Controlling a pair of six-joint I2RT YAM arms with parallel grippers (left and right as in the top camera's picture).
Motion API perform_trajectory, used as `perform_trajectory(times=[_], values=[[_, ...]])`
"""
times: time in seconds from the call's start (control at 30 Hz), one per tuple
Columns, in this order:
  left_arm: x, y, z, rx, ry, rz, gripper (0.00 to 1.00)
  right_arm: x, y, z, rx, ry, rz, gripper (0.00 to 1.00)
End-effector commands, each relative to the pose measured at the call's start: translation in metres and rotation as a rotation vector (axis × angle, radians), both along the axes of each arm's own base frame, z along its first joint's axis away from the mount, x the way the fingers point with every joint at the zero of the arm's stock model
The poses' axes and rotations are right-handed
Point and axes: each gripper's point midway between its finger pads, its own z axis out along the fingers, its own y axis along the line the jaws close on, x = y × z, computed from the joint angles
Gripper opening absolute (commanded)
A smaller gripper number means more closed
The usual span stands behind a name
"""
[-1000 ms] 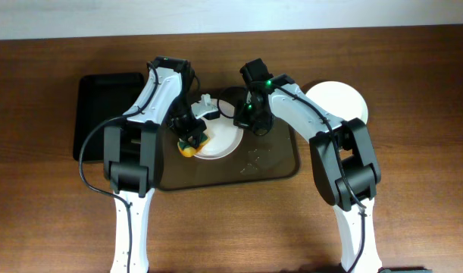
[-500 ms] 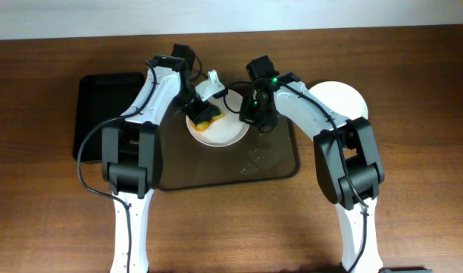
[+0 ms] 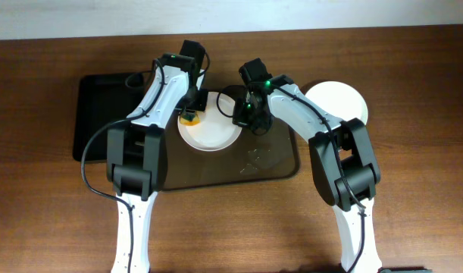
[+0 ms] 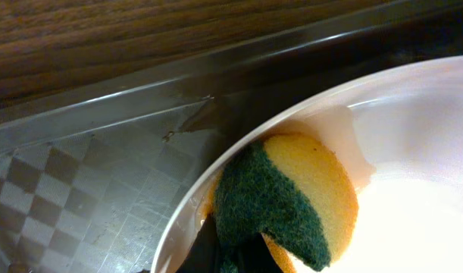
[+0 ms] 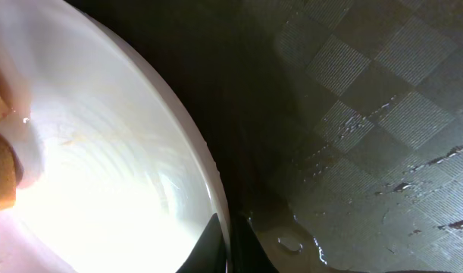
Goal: Clean dirty plates on tray and stack at the side
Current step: 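Scrub the last white plate with the sponge while right gripper holds it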
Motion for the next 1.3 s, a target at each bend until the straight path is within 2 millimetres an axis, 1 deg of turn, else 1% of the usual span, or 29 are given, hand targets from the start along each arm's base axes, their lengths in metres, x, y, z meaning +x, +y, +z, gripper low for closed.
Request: perform_trajectory(times=[0.0, 0.07, 0.1, 0.13, 0.2, 0.23, 0.27, 0.33, 0.4, 0.47, 0.57, 0.63, 0.67, 0.7, 0.73, 0.77, 0.8, 0.87, 0.97, 1.0, 1.03, 1.07, 1.1, 1.13, 1.2, 1.23, 1.27], values=[[-0.028, 0.010, -0.046, -0.004, 0.160, -0.142, 0.00, -0.006, -0.018, -0.022, -0.064, 0.046, -0.031, 0.04], [-0.044, -0.036, -0.040, -0.278, 0.207, -0.319, 0.00, -0.006, -0.018, -0.022, -0.064, 0.046, -0.031, 0.04], [-0.051, -0.052, -0.034, -0.389, 0.216, -0.379, 0.00, -0.006, -0.018, -0.022, -0.064, 0.046, -0.031, 0.04], [-0.055, -0.060, -0.030, -0.445, 0.218, -0.431, 0.00, -0.006, -0.018, -0.022, -0.064, 0.046, -0.031, 0.04], [-0.058, -0.058, -0.029, -0.454, 0.227, -0.456, 0.00, -0.006, -0.018, -0.022, -0.064, 0.045, -0.031, 0.04], [-0.063, -0.058, -0.027, -0.479, 0.236, -0.500, 0.00, -0.006, -0.018, -0.022, -0.064, 0.046, -0.031, 0.04], [-0.078, -0.062, -0.020, -0.543, 0.265, -0.609, 0.00, -0.006, -0.018, -0.022, -0.064, 0.046, -0.030, 0.04], [-0.095, -0.060, -0.015, -0.569, 0.306, -0.717, 0.00, -0.006, -0.018, -0.022, -0.064, 0.046, -0.030, 0.04], [-0.095, -0.059, -0.015, -0.567, 0.306, -0.724, 0.00, -0.006, -0.018, -0.022, -0.064, 0.046, -0.030, 0.04], [-0.081, -0.057, -0.021, -0.532, 0.272, -0.652, 0.00, -0.006, -0.018, -0.022, -0.064, 0.046, -0.030, 0.04], [-0.038, -0.032, -0.037, -0.348, 0.174, -0.401, 0.00, -0.007, -0.018, -0.022, -0.065, 0.047, -0.027, 0.04], [-0.003, -0.018, -0.042, -0.244, 0.059, -0.262, 0.00, -0.007, -0.018, -0.022, -0.066, 0.047, -0.027, 0.04], [0.006, -0.011, -0.043, -0.202, 0.027, -0.214, 0.00, -0.007, -0.018, -0.022, -0.066, 0.047, -0.027, 0.04], [0.024, 0.007, -0.043, -0.093, -0.042, -0.094, 0.00, -0.007, -0.018, -0.022, -0.066, 0.047, -0.026, 0.04], [0.032, 0.020, -0.042, -0.015, -0.082, -0.022, 0.00, -0.007, -0.018, -0.022, -0.066, 0.046, -0.024, 0.04], [0.035, 0.030, -0.040, 0.040, -0.098, 0.017, 0.00, -0.007, -0.018, -0.022, -0.066, 0.046, -0.024, 0.04], [0.032, 0.045, -0.039, 0.125, -0.101, 0.080, 0.00, -0.007, -0.018, -0.022, -0.066, 0.046, -0.024, 0.04], [0.017, 0.063, -0.037, 0.221, -0.059, 0.138, 0.00, -0.006, -0.018, -0.022, -0.065, 0.044, -0.024, 0.04], [-0.014, 0.066, -0.039, 0.235, 0.073, 0.124, 0.00, -0.006, -0.018, -0.022, -0.065, 0.043, -0.024, 0.04], [-0.027, 0.064, -0.040, 0.221, 0.134, 0.088, 0.00, -0.006, -0.018, -0.022, -0.066, 0.042, -0.025, 0.04], [-0.037, 0.054, -0.042, 0.167, 0.193, -0.014, 0.00, -0.006, -0.019, -0.022, -0.069, 0.041, -0.025, 0.04], [-0.049, 0.040, -0.043, 0.080, 0.259, -0.140, 0.00, -0.005, -0.019, -0.022, -0.071, 0.040, -0.026, 0.04], [-0.060, 0.032, -0.042, 0.025, 0.304, -0.191, 0.00, -0.005, -0.019, -0.022, -0.071, 0.040, -0.026, 0.04], [-0.066, 0.027, -0.041, -0.011, 0.330, -0.220, 0.00, -0.005, -0.019, -0.022, -0.071, 0.040, -0.026, 0.04], [-0.078, 0.008, -0.035, -0.141, 0.374, -0.334, 0.00, -0.005, -0.019, -0.022, -0.071, 0.039, -0.026, 0.04], [-0.082, -0.001, -0.029, -0.209, 0.385, -0.384, 0.00, -0.005, -0.019, -0.022, -0.071, 0.040, -0.026, 0.04], [-0.080, -0.005, -0.023, -0.235, 0.379, -0.393, 0.00, -0.005, -0.019, -0.022, -0.071, 0.040, -0.026, 0.04]])
